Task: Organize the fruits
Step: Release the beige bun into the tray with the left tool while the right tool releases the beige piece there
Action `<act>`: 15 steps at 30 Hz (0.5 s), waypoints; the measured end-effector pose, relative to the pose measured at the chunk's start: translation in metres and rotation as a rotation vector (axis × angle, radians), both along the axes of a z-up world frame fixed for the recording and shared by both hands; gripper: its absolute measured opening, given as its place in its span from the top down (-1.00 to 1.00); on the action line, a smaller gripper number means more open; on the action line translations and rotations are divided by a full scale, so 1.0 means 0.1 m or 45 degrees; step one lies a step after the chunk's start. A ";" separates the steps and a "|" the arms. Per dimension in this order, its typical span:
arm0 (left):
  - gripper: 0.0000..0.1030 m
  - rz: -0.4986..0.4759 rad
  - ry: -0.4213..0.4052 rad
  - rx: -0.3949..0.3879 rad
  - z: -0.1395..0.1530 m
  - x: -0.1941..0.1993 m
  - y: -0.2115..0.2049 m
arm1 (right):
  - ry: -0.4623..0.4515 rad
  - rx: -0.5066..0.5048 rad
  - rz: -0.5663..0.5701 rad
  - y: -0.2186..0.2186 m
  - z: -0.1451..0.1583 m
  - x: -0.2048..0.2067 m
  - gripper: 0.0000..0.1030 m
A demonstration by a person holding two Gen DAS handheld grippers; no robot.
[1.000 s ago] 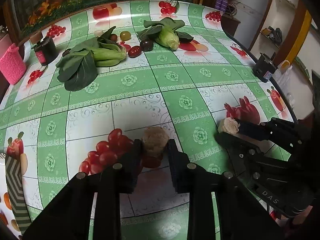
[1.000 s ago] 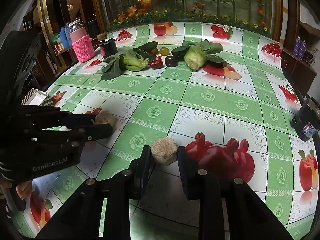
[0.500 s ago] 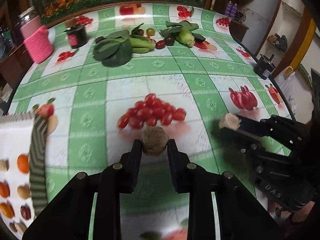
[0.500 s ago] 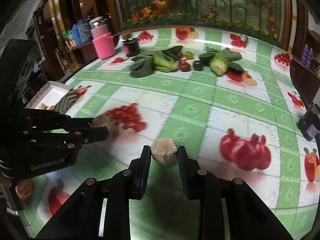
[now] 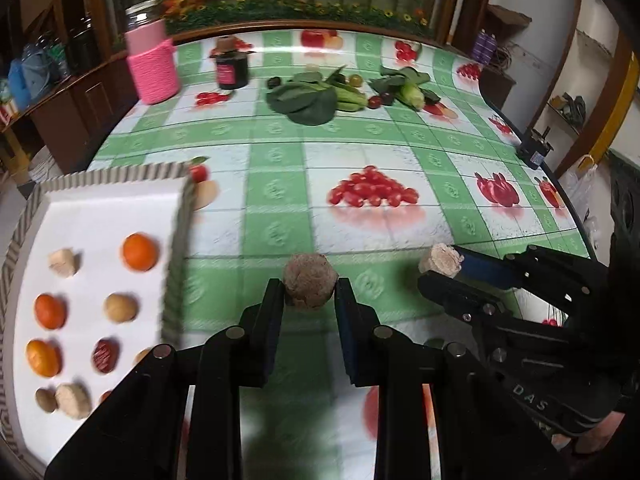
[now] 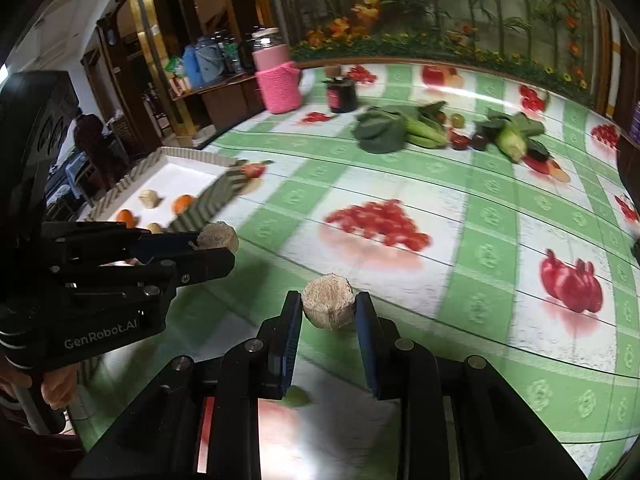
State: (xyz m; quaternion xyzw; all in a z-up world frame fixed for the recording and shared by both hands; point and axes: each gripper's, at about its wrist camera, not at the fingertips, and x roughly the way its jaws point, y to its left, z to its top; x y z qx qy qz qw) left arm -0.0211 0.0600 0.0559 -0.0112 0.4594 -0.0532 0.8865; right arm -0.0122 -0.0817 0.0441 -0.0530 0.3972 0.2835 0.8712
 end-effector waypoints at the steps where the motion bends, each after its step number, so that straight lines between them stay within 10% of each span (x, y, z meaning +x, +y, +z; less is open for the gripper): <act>1: 0.55 0.011 -0.007 -0.001 0.02 -0.05 0.07 | -0.005 -0.002 0.018 0.08 0.02 -0.03 0.46; 15: 0.54 0.201 -0.004 -0.021 0.10 -0.67 1.16 | -0.037 -0.009 0.281 1.16 0.16 -0.31 0.47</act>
